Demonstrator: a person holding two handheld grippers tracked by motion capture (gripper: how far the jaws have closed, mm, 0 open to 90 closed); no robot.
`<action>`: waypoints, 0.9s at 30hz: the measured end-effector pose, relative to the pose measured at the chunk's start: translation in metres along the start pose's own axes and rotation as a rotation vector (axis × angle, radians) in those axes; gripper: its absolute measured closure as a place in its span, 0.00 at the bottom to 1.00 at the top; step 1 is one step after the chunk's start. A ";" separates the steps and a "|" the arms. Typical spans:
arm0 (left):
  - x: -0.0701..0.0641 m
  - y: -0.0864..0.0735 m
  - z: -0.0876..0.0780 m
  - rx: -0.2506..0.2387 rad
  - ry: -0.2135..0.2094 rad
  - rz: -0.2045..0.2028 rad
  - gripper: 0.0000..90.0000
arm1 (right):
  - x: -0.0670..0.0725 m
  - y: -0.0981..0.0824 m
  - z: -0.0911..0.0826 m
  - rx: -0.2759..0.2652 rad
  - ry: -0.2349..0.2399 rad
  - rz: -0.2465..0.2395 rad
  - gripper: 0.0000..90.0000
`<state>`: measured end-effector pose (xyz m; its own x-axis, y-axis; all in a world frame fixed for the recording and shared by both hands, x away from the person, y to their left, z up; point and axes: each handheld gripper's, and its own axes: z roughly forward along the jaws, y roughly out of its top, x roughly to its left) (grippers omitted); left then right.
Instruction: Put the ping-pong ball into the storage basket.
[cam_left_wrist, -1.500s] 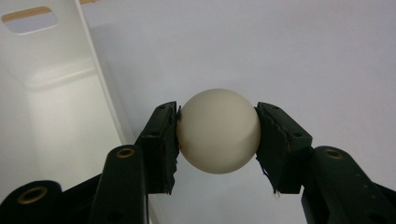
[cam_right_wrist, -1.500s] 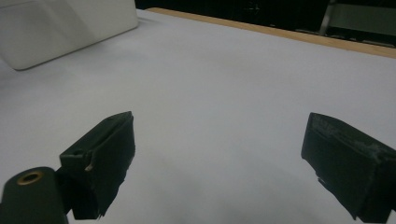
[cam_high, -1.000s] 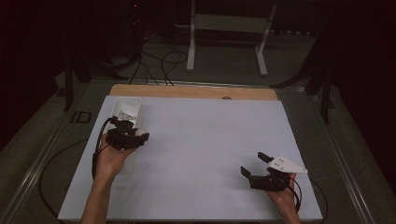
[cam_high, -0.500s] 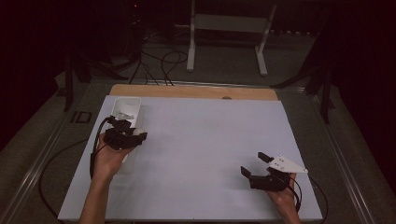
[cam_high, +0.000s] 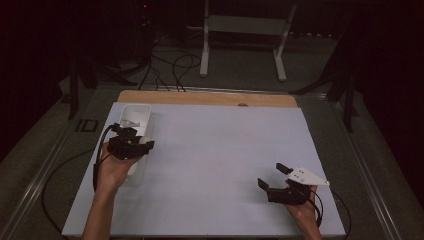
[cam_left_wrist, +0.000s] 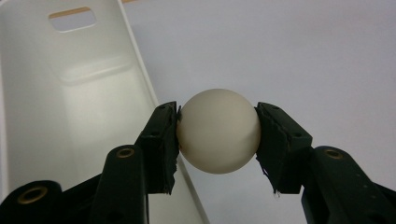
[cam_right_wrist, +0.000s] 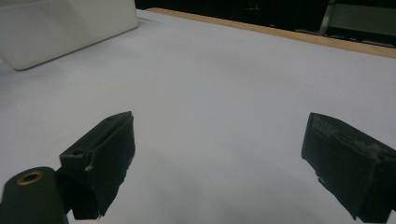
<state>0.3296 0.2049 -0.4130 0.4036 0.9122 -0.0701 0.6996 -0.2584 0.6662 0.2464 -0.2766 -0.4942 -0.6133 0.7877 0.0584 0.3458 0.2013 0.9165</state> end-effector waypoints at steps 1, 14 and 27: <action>0.001 0.000 0.000 0.001 0.002 0.001 0.57 | 0.000 0.000 0.000 0.000 0.000 0.000 0.11; 0.007 -0.001 -0.003 0.000 0.017 -0.011 0.57 | 0.000 0.000 0.000 0.002 0.001 0.001 0.11; 0.012 -0.001 -0.005 -0.003 0.032 -0.009 0.57 | 0.000 0.000 0.000 0.002 0.002 0.003 0.11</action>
<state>0.3305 0.2174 -0.4103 0.3781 0.9243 -0.0520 0.7015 -0.2494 0.6676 0.2466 -0.2761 -0.4945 -0.6136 0.7872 0.0616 0.3489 0.2003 0.9155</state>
